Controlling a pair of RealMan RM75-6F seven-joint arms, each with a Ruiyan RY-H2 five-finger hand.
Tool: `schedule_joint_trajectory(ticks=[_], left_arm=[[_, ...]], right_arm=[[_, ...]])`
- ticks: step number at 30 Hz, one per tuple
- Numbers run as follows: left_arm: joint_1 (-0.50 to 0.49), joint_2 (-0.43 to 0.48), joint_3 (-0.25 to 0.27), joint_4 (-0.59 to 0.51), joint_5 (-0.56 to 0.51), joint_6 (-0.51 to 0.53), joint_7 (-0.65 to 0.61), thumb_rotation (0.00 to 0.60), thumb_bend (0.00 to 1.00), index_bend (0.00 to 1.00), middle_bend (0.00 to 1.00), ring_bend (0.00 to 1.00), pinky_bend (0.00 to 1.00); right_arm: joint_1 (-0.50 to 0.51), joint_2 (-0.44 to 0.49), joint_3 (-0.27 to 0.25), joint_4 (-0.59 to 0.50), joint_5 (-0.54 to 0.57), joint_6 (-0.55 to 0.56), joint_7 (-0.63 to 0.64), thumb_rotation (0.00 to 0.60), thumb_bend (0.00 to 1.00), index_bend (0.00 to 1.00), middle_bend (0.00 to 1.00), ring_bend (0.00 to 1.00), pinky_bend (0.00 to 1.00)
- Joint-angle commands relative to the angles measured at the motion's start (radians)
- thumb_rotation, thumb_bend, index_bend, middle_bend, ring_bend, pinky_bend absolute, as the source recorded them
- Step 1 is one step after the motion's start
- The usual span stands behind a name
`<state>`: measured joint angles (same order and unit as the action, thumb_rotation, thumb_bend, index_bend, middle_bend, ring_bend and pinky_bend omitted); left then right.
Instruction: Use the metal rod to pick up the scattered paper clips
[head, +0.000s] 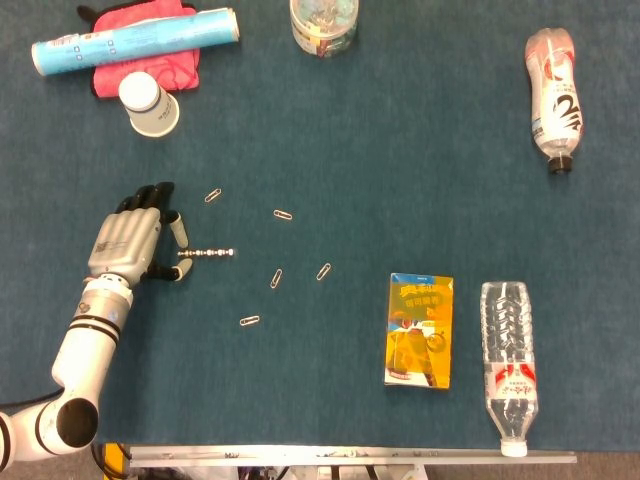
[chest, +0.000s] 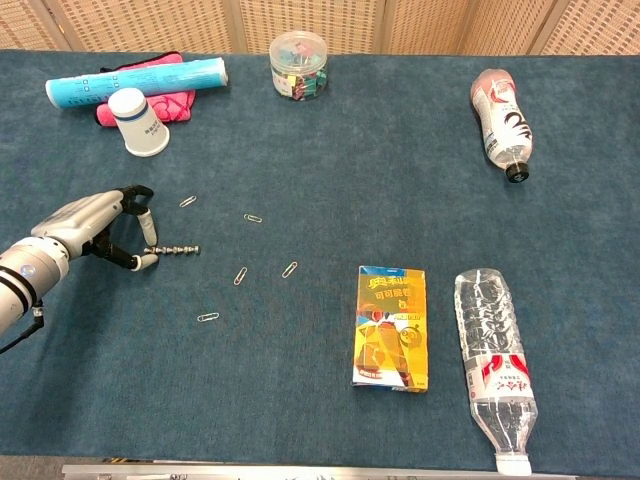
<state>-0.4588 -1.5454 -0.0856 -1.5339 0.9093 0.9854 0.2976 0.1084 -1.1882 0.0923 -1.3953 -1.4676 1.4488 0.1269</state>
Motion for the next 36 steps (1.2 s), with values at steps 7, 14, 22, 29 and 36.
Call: schedule_joint_trajectory(ticks=[7,14,22,29,36], left_arm=[[-0.006,-0.002,0.003,0.005,-0.006,-0.007,0.002,0.6,0.27,0.53,0.09,0.0,0.1],[-0.011,-0.001,0.003,0.007,-0.013,-0.012,0.0,0.6,0.3,0.53,0.09,0.0,0.1],[-0.012,0.002,0.003,0.001,-0.011,-0.01,-0.005,0.6,0.34,0.54,0.09,0.0,0.1],[-0.01,0.014,0.005,-0.02,0.004,0.005,-0.008,0.6,0.36,0.55,0.09,0.0,0.11],[-0.009,0.039,0.007,-0.055,0.02,0.025,0.001,0.6,0.37,0.56,0.1,0.0,0.11]], right_arm=[[0.0,-0.001,-0.001,0.001,0.001,-0.001,0.002,0.6,0.03,0.19,0.16,0.13,0.53],[0.0,-0.003,-0.001,0.002,0.001,-0.003,0.002,0.6,0.03,0.19,0.16,0.13,0.53],[0.0,-0.004,-0.001,0.004,0.002,-0.003,0.005,0.6,0.03,0.19,0.16,0.13,0.53],[0.0,-0.004,0.0,0.005,0.002,-0.003,0.007,0.6,0.03,0.19,0.16,0.13,0.53],[0.0,-0.005,0.001,0.006,0.001,-0.001,0.01,0.6,0.03,0.19,0.16,0.13,0.53]])
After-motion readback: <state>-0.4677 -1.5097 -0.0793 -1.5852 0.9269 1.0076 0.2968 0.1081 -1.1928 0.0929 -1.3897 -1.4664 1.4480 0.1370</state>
